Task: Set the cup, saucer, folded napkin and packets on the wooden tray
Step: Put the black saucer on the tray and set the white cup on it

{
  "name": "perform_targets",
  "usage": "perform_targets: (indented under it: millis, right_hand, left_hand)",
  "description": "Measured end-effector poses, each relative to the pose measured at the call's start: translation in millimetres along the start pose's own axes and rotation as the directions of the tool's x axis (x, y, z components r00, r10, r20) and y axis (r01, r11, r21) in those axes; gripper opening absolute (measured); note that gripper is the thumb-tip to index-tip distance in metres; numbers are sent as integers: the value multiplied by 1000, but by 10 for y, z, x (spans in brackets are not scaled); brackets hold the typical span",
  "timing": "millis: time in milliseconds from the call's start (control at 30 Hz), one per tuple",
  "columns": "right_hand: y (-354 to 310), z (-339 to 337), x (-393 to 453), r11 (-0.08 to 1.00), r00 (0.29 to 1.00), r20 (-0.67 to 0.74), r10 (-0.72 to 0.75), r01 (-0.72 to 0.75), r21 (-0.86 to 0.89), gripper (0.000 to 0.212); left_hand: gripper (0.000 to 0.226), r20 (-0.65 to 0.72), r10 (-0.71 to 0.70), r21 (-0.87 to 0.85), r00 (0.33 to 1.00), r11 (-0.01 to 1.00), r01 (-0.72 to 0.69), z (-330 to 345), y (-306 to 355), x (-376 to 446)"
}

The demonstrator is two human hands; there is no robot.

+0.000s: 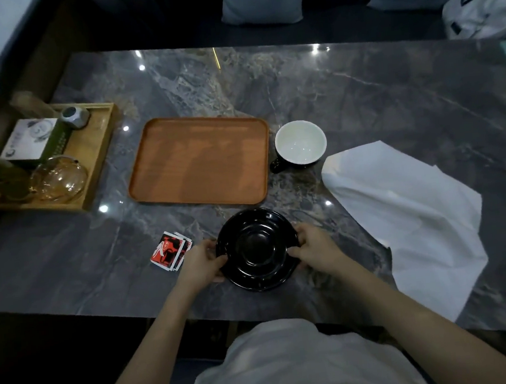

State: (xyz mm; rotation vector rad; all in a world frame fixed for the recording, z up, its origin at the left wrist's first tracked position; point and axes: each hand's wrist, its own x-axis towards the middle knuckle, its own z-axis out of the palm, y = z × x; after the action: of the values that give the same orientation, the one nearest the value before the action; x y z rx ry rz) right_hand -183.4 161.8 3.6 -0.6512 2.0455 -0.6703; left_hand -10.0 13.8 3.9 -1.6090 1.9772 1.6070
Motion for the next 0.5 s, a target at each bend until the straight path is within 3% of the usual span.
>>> perform_targets:
  millis: [333,500]
  right_hand:
    - [-532,-439,62,993,982,154,-106,113,-37,22]
    - [-881,-455,272,983,973,141,-181,185,-15,36]
  left_hand:
    - [23,-60,1,-61,998,998,-4,-323,237,-102]
    - [15,-88,63,-66,994,995,-69,-713,522,-45]
